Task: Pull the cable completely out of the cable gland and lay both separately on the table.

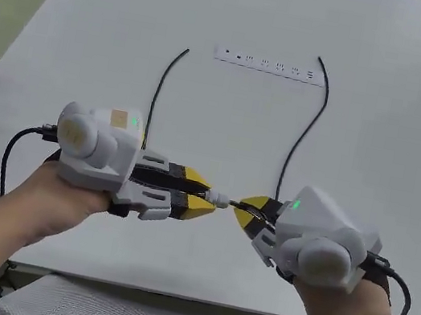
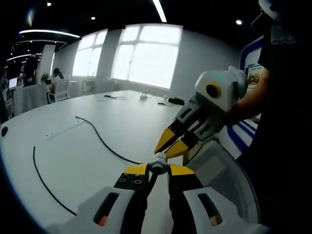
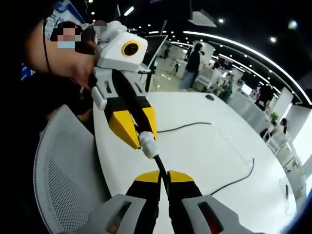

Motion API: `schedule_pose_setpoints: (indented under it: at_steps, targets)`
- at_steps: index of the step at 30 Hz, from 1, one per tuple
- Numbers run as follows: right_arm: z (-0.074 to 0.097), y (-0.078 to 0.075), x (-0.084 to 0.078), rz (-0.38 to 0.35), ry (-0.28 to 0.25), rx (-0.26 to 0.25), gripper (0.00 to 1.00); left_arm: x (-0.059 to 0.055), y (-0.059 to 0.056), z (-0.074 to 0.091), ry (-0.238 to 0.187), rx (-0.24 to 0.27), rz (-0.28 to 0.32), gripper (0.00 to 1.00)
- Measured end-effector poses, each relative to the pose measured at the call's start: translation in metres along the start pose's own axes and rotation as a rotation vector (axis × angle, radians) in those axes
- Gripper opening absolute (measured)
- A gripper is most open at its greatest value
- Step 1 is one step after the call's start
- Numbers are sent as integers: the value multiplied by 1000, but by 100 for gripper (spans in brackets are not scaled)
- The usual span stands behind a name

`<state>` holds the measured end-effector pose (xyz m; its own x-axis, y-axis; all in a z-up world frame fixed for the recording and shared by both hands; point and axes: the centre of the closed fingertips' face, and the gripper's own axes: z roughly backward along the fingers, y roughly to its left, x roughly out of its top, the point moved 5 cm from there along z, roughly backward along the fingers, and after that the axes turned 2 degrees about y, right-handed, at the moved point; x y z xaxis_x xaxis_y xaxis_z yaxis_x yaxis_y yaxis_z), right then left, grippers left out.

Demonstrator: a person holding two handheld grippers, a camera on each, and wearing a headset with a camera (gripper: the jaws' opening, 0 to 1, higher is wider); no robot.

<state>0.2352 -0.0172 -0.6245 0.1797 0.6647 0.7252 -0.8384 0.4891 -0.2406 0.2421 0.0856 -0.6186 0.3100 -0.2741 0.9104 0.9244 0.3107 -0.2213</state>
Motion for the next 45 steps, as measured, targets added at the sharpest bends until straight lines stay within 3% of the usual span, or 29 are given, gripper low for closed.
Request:
schedule_pose_setpoints:
  at_steps: [16,26,31,37,45]
  targets:
    - [-1,-18,-27,-174,46,-61,0,4,1,2,-29,6,34,15]
    - [-3,-30,-60,-379,121,-101,0,6,-2,1,-41,-1,48,15]
    - [-5,-30,-66,-447,129,-99,0,7,-4,0,-44,-5,54,15]
    - [-5,-26,-67,-447,136,-81,0,5,-3,0,-30,0,63,15]
    - [5,-24,-62,-366,104,-81,2,4,-2,5,-35,14,58,15]
